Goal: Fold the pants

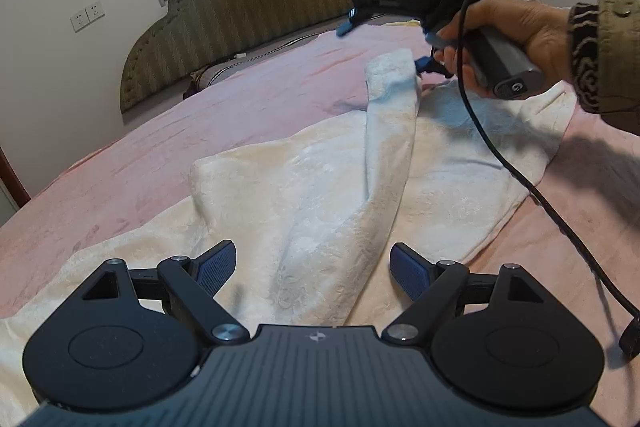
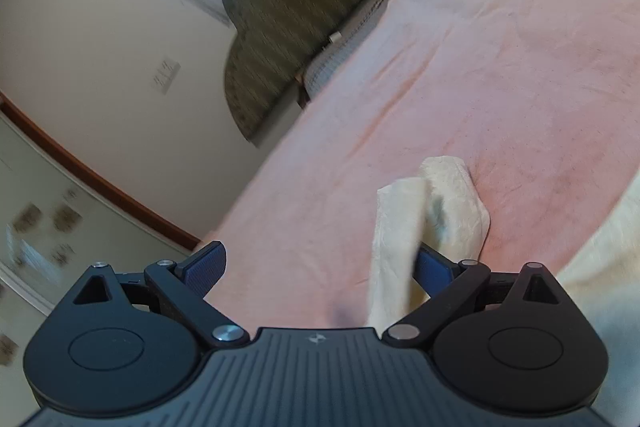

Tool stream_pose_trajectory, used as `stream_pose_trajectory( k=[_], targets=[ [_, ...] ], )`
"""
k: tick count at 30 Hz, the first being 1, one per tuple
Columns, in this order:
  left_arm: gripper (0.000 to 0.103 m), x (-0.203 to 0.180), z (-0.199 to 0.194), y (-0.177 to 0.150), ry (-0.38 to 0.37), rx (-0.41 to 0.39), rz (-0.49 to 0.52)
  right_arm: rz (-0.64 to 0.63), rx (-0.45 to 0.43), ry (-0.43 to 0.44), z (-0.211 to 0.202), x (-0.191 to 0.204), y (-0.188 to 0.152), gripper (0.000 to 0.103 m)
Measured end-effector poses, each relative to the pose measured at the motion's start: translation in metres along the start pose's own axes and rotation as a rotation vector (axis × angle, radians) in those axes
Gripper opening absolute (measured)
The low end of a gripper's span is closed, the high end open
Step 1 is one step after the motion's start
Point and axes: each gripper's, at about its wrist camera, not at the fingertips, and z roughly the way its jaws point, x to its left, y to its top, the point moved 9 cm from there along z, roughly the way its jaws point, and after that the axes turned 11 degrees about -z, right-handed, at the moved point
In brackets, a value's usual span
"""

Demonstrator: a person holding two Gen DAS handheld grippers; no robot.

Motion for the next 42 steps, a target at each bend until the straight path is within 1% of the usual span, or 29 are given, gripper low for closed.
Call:
stream_pose_trajectory(
  k=[1,2,3,4,5,7,10,13,15,19,22,24,26,27,28,29,30,31,32,33,34,35,37,38,40,41,42],
  targets=[
    [0.087,0.001,0.0,0.001,0.001,-0.002,-0.004,-0.005,0.024,-0.022,0.008,-0.005,-0.001,0.091],
    [0.087,0.002,-0.001,0.001,0.004,-0.008,-0.007,-0.001,0.039,-0.043,0.013,-0.013,-0.004,0.081],
    [0.087,0.003,-0.001,0.002,0.007,-0.013,-0.005,0.006,0.044,-0.058,0.017,-0.018,-0.005,0.047],
    [0.087,0.004,-0.002,0.002,0.01,-0.019,0.0,0.015,0.05,-0.075,0.019,-0.023,-0.005,0.022],
    [0.087,0.004,-0.002,0.003,0.013,-0.026,0.01,0.023,0.048,-0.084,0.019,-0.026,-0.006,0.016],
    [0.087,0.0,-0.003,0.005,0.017,-0.044,0.03,0.024,0.02,-0.046,0.011,-0.024,-0.006,0.009],
    [0.087,-0.01,-0.002,0.007,0.006,-0.059,0.064,0.003,-0.008,-0.001,-0.004,-0.007,-0.004,0.009],
    [0.087,-0.024,-0.001,0.011,-0.021,-0.08,0.097,0.015,-0.061,0.081,-0.026,0.018,0.011,0.009],
    [0.087,-0.031,0.0,0.014,-0.009,-0.113,0.125,0.015,-0.105,0.142,-0.043,0.039,0.025,0.009],
    [0.087,-0.031,0.008,0.022,0.107,-0.172,0.179,0.011,-0.177,0.234,-0.076,0.071,0.047,0.009],
    [0.087,-0.02,0.015,0.03,0.183,-0.175,0.155,0.015,-0.223,0.281,-0.1,0.087,0.056,0.009],
    [0.085,-0.009,0.017,0.034,0.237,-0.17,0.127,0.022,-0.249,0.297,-0.115,0.092,0.059,0.009],
    [0.078,0.0,0.015,0.038,0.254,-0.17,0.092,0.026,-0.271,0.299,-0.127,0.094,0.059,0.009],
    [0.07,0.003,0.012,0.04,0.234,-0.166,0.068,0.017,-0.28,0.289,-0.133,0.092,0.058,0.009],
    [0.056,0.005,0.009,0.041,0.194,-0.16,0.038,0.007,-0.291,0.273,-0.139,0.089,0.057,0.009],
    [0.049,0.006,0.005,0.041,0.135,-0.15,0.004,0.002,-0.298,0.256,-0.143,0.084,0.057,0.009],
    [0.034,0.006,0.003,0.04,0.071,-0.14,-0.035,0.007,-0.301,0.242,-0.144,0.078,0.057,0.009],
    [0.022,0.007,0.001,0.039,0.01,-0.121,-0.076,0.016,-0.303,0.228,-0.146,0.071,0.056,0.009],
    [0.018,0.006,0.002,0.037,-0.008,-0.099,-0.093,0.024,-0.301,0.212,-0.146,0.064,0.054,0.009],
    [0.008,0.006,0.004,0.034,-0.011,-0.083,-0.091,0.034,-0.296,0.198,-0.145,0.057,0.053,0.009],
    [0.005,0.005,0.005,0.032,-0.01,-0.079,-0.08,0.045,-0.287,0.184,-0.143,0.049,0.05,0.009],
    [0.005,0.003,0.006,0.029,-0.014,-0.075,-0.072,0.053,-0.276,0.17,-0.141,0.042,0.047,0.009],
    [0.005,0.003,0.007,0.03,-0.029,-0.064,-0.093,0.072,-0.251,0.146,-0.135,0.028,0.042,0.009],
    [0.005,0.006,0.006,0.031,-0.026,-0.071,-0.117,0.089,-0.232,0.138,-0.129,0.02,0.04,0.009],
    [0.005,0.017,0.0,0.041,-0.001,-0.12,-0.166,0.123,-0.195,0.123,-0.119,0.008,0.037,0.009],
    [0.005,0.026,-0.007,0.049,0.018,-0.167,-0.209,0.131,-0.202,0.134,-0.12,0.008,0.038,0.009],
    [0.007,0.034,-0.014,0.055,0.034,-0.213,-0.251,0.115,-0.228,0.164,-0.125,0.014,0.041,0.009]
  ],
)
